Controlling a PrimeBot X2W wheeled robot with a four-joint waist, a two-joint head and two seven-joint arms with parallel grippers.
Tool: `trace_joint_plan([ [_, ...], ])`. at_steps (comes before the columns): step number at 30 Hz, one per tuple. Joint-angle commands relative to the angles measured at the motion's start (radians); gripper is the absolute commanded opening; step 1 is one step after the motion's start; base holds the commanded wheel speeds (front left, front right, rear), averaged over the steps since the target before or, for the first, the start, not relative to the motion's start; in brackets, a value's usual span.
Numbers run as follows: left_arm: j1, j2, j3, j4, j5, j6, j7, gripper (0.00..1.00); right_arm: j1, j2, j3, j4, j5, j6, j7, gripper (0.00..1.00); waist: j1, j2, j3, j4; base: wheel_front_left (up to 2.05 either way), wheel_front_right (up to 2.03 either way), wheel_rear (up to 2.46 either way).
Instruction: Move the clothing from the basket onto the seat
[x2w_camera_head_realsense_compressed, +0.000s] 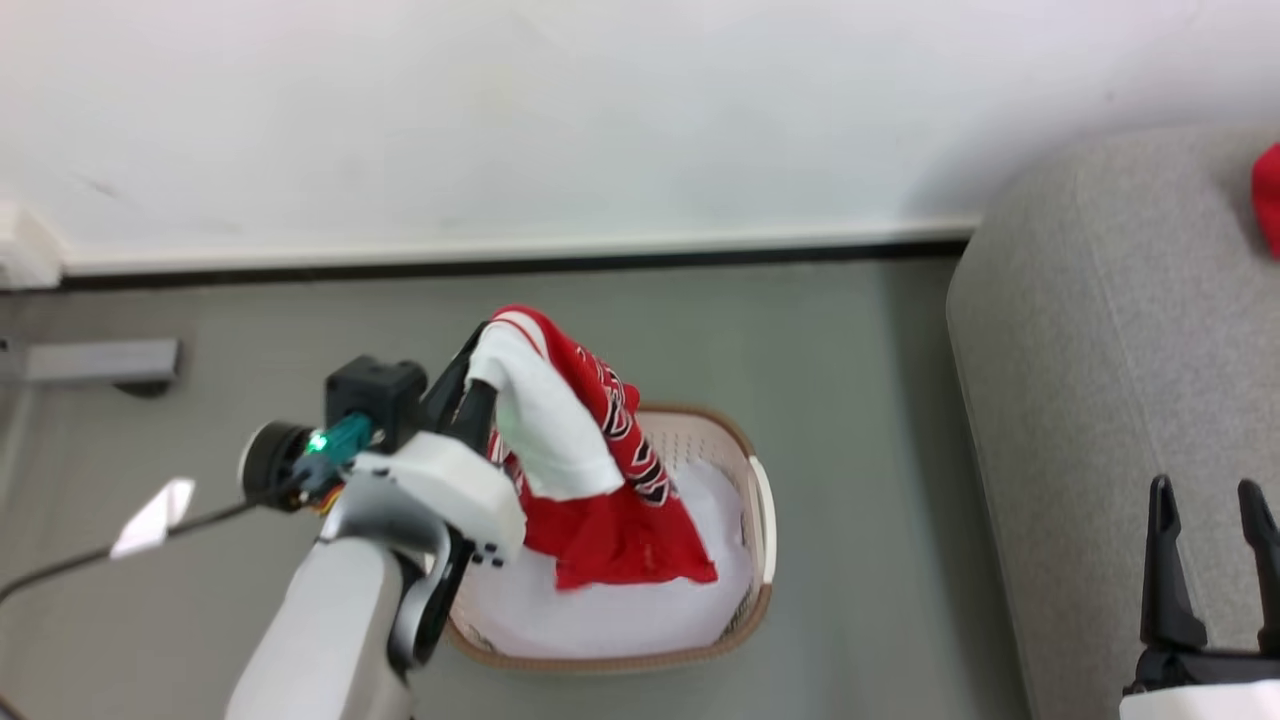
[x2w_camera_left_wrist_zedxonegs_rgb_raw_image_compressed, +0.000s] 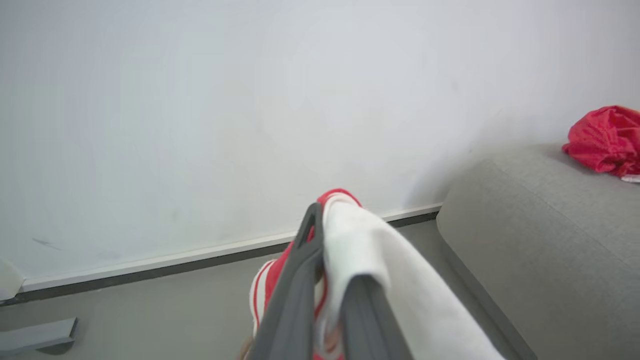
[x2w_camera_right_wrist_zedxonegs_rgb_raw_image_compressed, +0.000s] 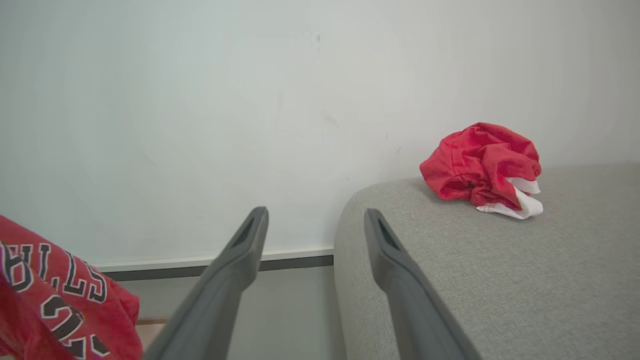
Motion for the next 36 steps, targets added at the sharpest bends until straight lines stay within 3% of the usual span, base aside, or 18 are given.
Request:
trace_joint_plan([
  [1,0.020,0.006,0.005,-0.019,-0.004,0.008,0.000,0.00,0.016,0.002,-0.003,0.004,-0.006,-0.003,0.001,1.00,0.0004,-0.0001,-0.035,0.009,0.00,0.00,0.00],
  [13,0.236,0.045,0.059,-0.282,-0.046,0.079,0.027,0.00,0.090,0.004,0.000,0.013,-0.016,-0.003,0.001,1.00,0.0004,-0.0001,-0.168,-0.004,0.00,0.00,0.00],
  [23,0.371,0.063,0.084,-0.369,-0.070,0.107,0.031,0.00,0.152,0.005,0.013,0.010,-0.037,-0.003,0.001,1.00,0.0004,-0.0001,-0.243,-0.003,0.00,0.00,0.00],
  [36,0.390,0.082,0.084,-0.413,-0.078,0.117,0.053,0.00,0.151,0.006,0.036,0.016,-0.038,-0.003,0.001,1.00,0.0004,-0.0001,-0.247,0.001,0.00,0.00,0.00],
])
